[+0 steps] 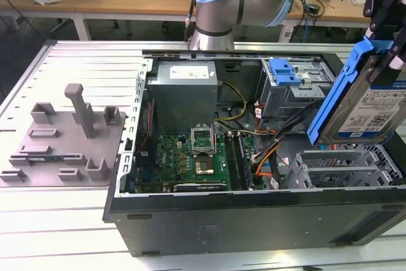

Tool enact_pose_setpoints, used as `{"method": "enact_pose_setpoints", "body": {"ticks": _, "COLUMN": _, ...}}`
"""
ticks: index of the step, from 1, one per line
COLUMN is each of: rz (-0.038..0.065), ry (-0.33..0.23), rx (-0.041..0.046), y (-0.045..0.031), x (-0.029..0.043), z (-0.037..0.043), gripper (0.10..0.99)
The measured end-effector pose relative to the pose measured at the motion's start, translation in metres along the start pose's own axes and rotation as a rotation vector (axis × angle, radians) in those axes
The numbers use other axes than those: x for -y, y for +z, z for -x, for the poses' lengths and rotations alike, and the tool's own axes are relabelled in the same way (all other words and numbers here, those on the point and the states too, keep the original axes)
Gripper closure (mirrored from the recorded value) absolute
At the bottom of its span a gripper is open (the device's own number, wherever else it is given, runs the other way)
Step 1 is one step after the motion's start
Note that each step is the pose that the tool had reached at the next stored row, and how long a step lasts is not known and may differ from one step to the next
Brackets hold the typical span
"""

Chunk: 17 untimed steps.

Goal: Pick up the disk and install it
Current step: 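Insert the disk into the insertion slot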

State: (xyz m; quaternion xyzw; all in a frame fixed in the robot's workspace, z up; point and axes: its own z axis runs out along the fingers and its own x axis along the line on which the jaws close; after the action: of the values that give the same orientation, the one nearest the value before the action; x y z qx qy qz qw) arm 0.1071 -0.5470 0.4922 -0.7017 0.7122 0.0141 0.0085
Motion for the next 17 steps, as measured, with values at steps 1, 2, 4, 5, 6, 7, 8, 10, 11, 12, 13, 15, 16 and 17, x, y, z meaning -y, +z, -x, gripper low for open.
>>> {"method": "enact_pose_setpoints", "body": {"ticks": 1, "rz": 0.0, "ry": 0.0, "rx": 0.0, "y": 0.0001, "x": 0.0, "z": 0.0, "gripper": 0.718}}
{"method": "enact_pose_setpoints", "body": {"ticks": 2, "rz": 0.0, "ry": 0.0, "rx": 0.0002, "y": 0.0001, "x": 0.0, "z": 0.0, "gripper": 0.718}}
{"method": "enact_pose_setpoints", "body": {"ticks": 4, "rz": 0.0, "ry": 0.0, "rx": 0.0002, "y": 0.0005, "x": 0.0, "z": 0.0, "gripper": 0.718}}
{"method": "enact_pose_setpoints", "body": {"ticks": 5, "rz": 0.0, "ry": 0.0, "rx": 0.0003, "y": 0.0007, "x": 0.0, "z": 0.0, "gripper": 0.718}}
{"method": "enact_pose_setpoints", "body": {"ticks": 6, "rz": 0.0, "ry": 0.0, "rx": 0.0003, "y": 0.0009, "x": 0.0, "z": 0.0, "gripper": 0.718}}
{"method": "enact_pose_setpoints", "body": {"ticks": 7, "rz": 0.0, "ry": 0.0, "rx": 0.0002, "y": 0.0012, "x": 0.0, "z": 0.0, "gripper": 0.718}}
{"method": "enact_pose_setpoints", "body": {"ticks": 8, "rz": 0.0, "ry": 0.0, "rx": 0.0002, "y": 0.0016, "x": 0.0, "z": -0.0001, "gripper": 0.718}}
{"method": "enact_pose_setpoints", "body": {"ticks": 10, "rz": 0.0, "ry": 0.0, "rx": 0.0001, "y": 0.002, "x": 0.0, "z": -0.0001, "gripper": 0.718}}
{"method": "enact_pose_setpoints", "body": {"ticks": 11, "rz": 0.0, "ry": 0.0, "rx": 0.0001, "y": 0.0023, "x": 0.0, "z": -0.0001, "gripper": 0.718}}
{"method": "enact_pose_setpoints", "body": {"ticks": 12, "rz": 0.0, "ry": 0.0, "rx": 0.0002, "y": 0.0025, "x": 0.0, "z": -0.0001, "gripper": 0.718}}
{"method": "enact_pose_setpoints", "body": {"ticks": 13, "rz": 0.0, "ry": 0.0, "rx": 0.0002, "y": 0.0029, "x": 0.0, "z": -0.0001, "gripper": 0.718}}
{"method": "enact_pose_setpoints", "body": {"ticks": 15, "rz": 0.0, "ry": 0.0, "rx": 0.0002, "y": 0.0034, "x": 0.0, "z": -0.0001, "gripper": 0.718}}
{"method": "enact_pose_setpoints", "body": {"ticks": 16, "rz": 0.0, "ry": 0.0, "rx": 0.0, "y": 0.0036, "x": 0.0, "z": -0.0001, "gripper": 0.718}}
{"method": "enact_pose_setpoints", "body": {"ticks": 17, "rz": 0.0, "ry": 0.0, "rx": -0.0001, "y": 0.0038, "x": 0.0001, "z": -0.0002, "gripper": 0.718}}
